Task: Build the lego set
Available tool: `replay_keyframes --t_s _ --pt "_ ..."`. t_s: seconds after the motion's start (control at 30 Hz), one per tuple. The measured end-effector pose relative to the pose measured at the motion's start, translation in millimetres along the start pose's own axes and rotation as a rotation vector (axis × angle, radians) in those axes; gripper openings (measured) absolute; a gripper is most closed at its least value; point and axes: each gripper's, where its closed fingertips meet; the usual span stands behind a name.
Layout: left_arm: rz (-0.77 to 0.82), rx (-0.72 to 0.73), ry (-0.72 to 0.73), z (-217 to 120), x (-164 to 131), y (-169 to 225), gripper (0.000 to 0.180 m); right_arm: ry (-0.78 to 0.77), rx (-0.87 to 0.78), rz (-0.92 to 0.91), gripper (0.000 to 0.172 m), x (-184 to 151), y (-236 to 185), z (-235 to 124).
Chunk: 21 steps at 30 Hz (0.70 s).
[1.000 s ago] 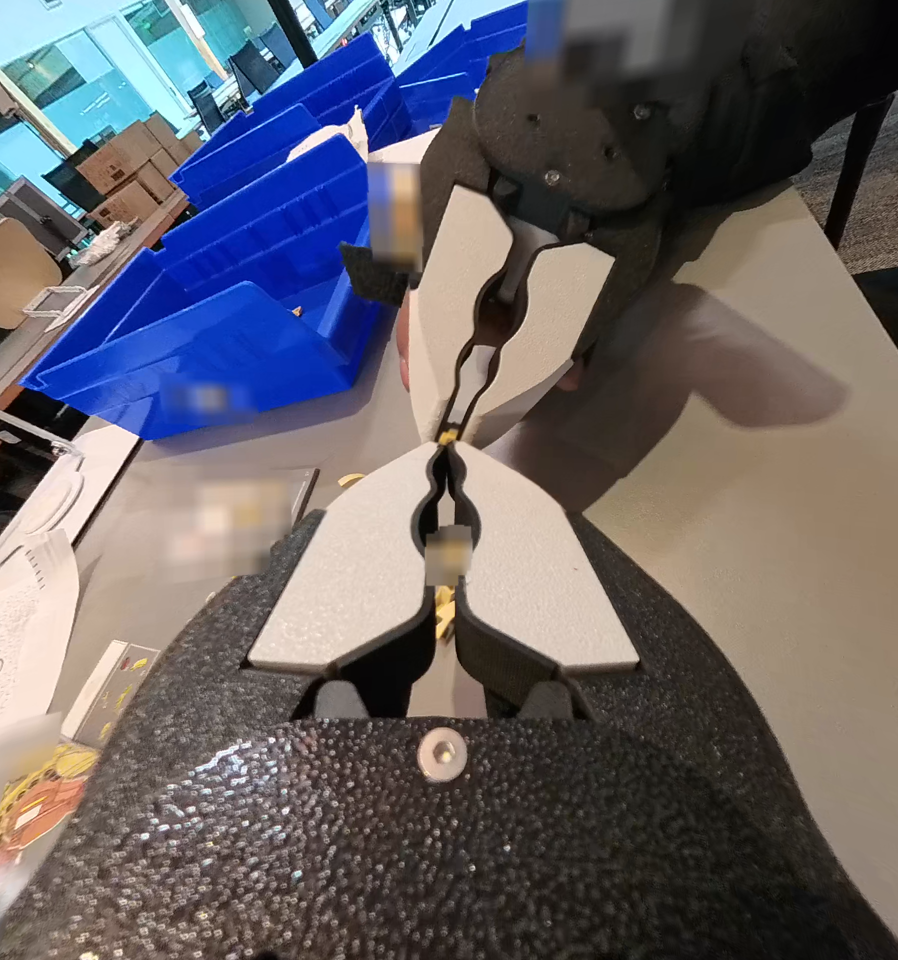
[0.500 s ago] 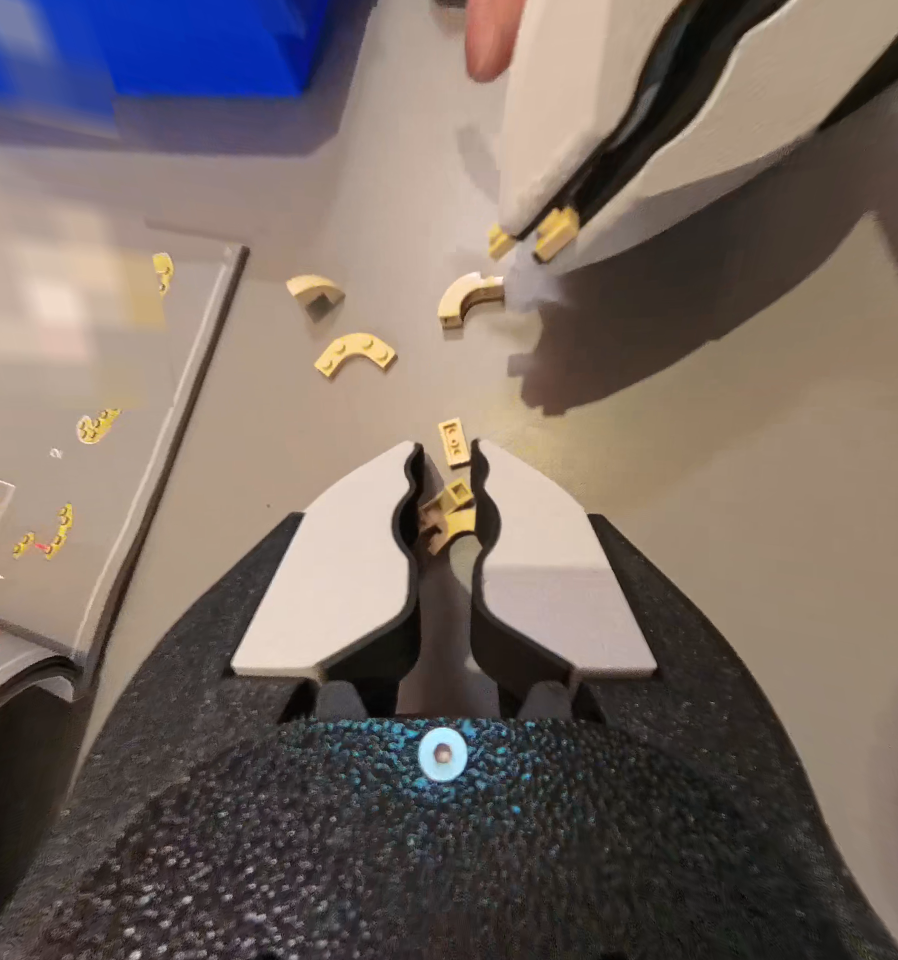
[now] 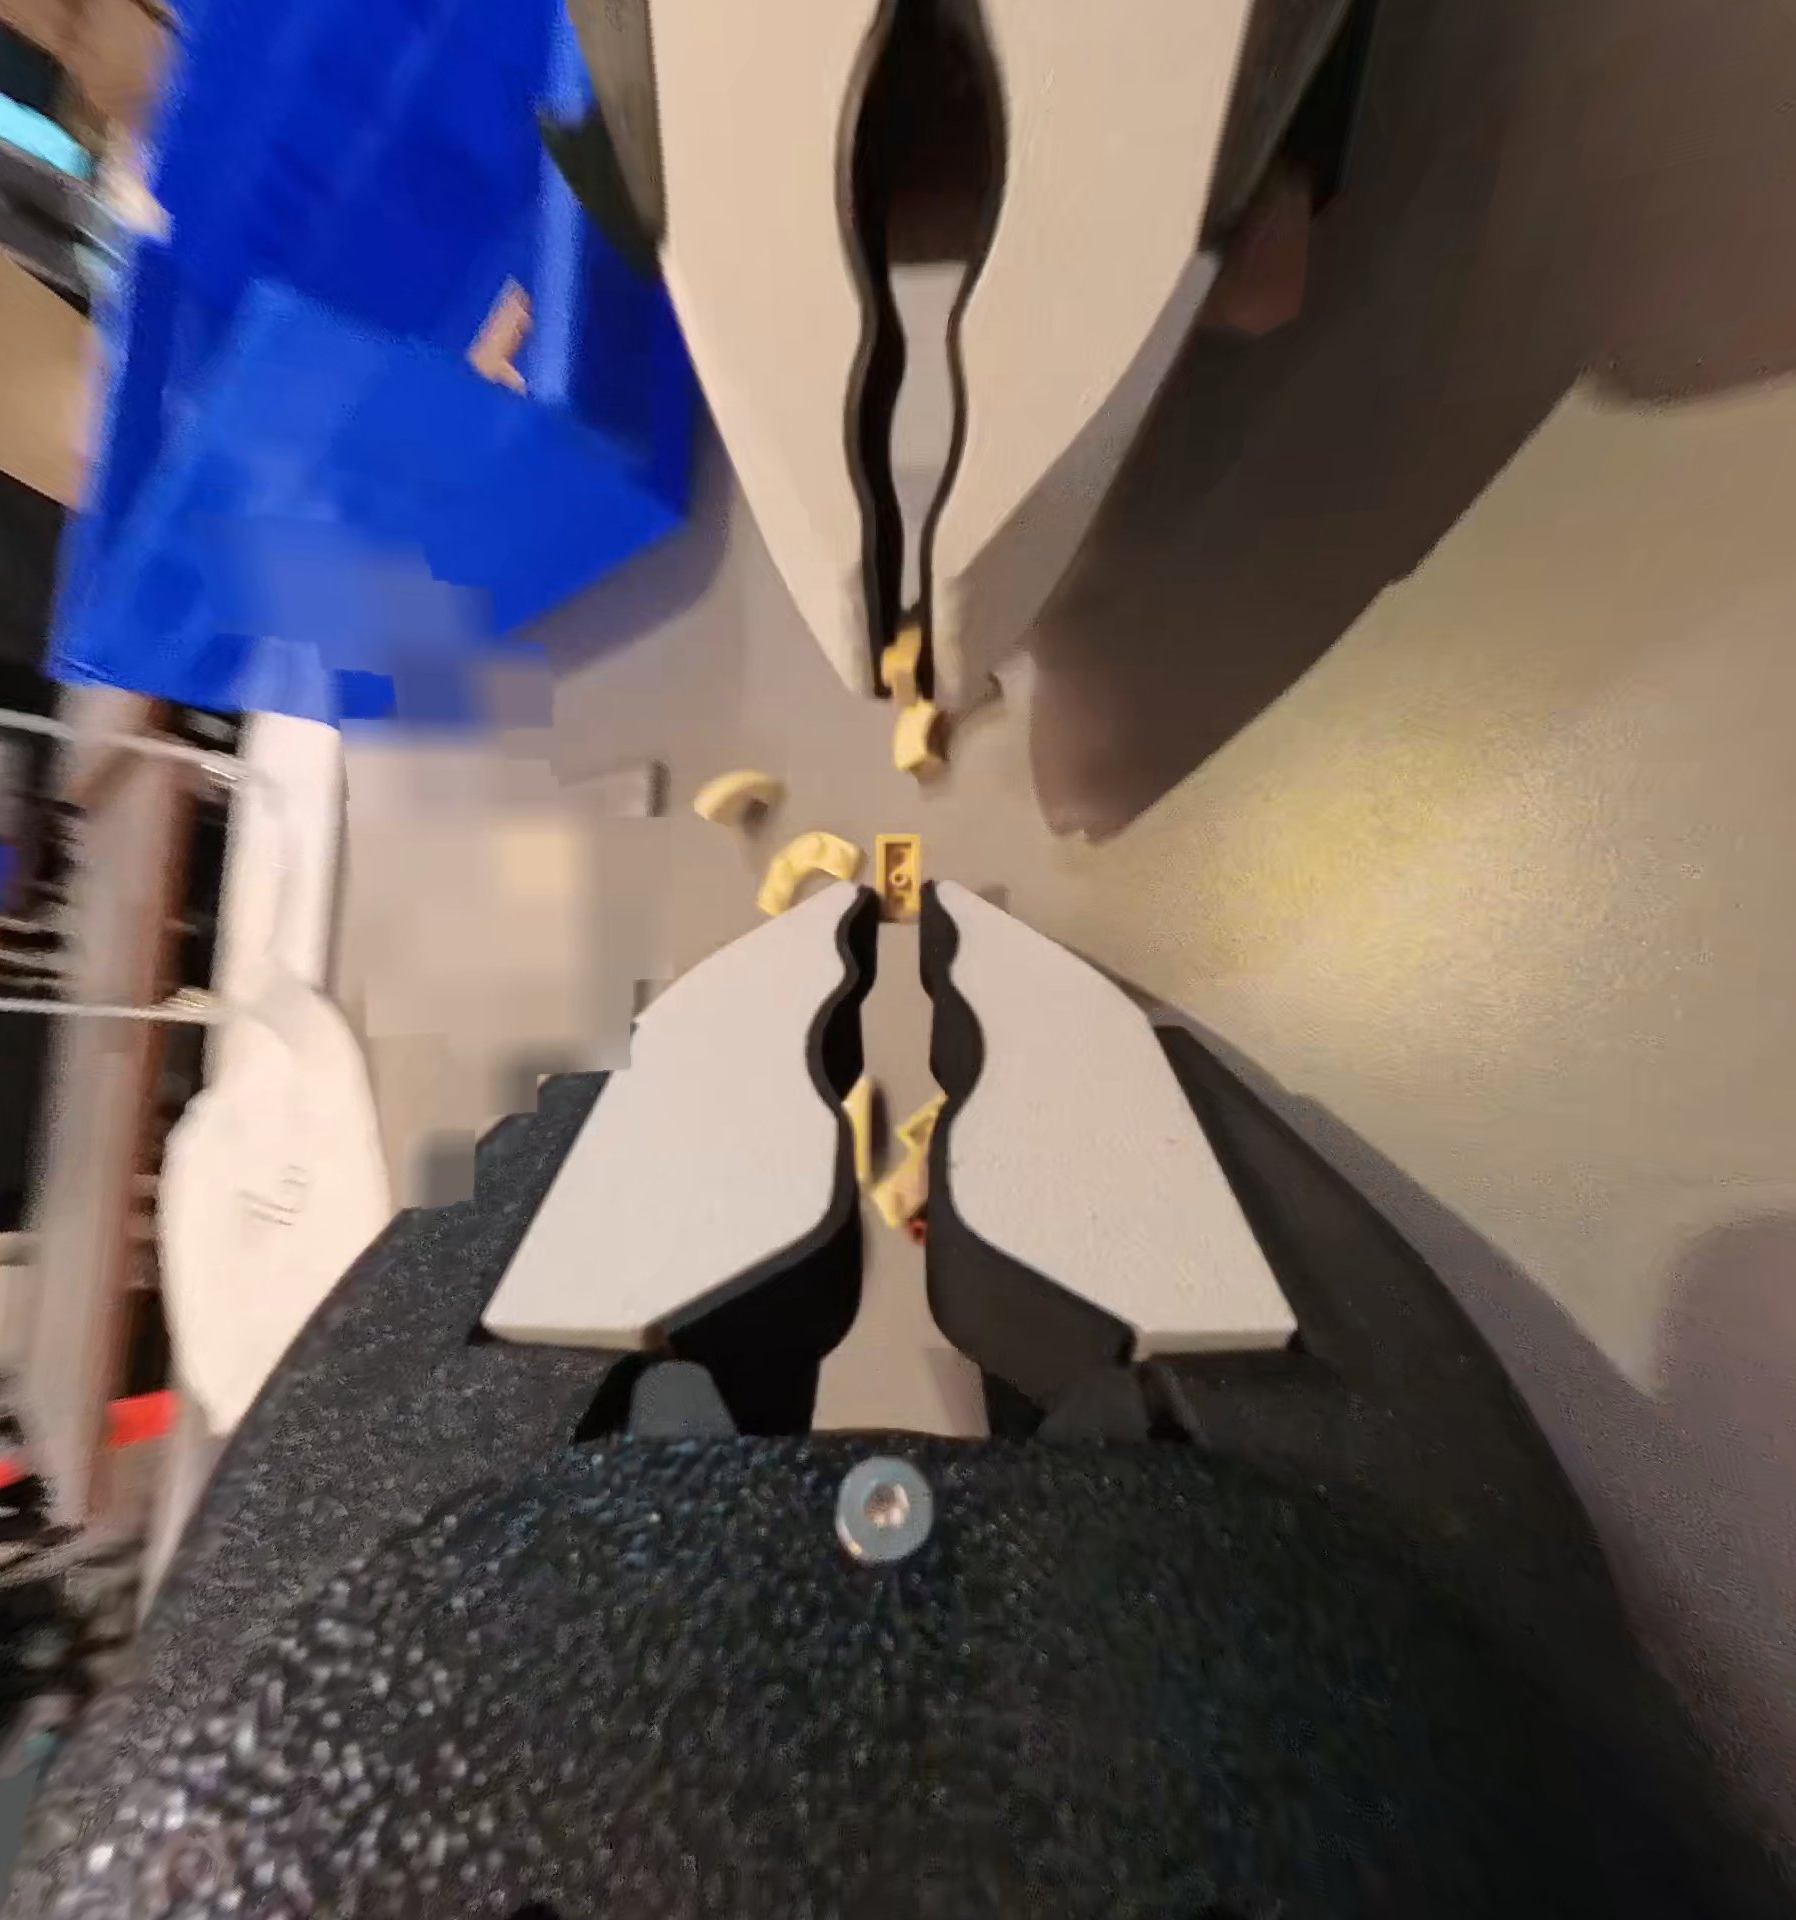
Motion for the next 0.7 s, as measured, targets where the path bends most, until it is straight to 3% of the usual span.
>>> replay_keyframes --t_s 0.23,0.7 --pt "0.205 0.253 0.145 -16 32 -12 0.007 0.042 -0.012 0.098 0.004 3 8 -2" --pt "0.466 0.493 0.09 -17 40 -15 0.007 0.042 -0.033 0.112 0.004 3 12 -2"
Point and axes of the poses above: each gripper's, where its closed fingertips meet, z out along the fingers, x out of its top, y = z × x across the jaws, and after that the axes turned 10 degrees about -z, right-handed
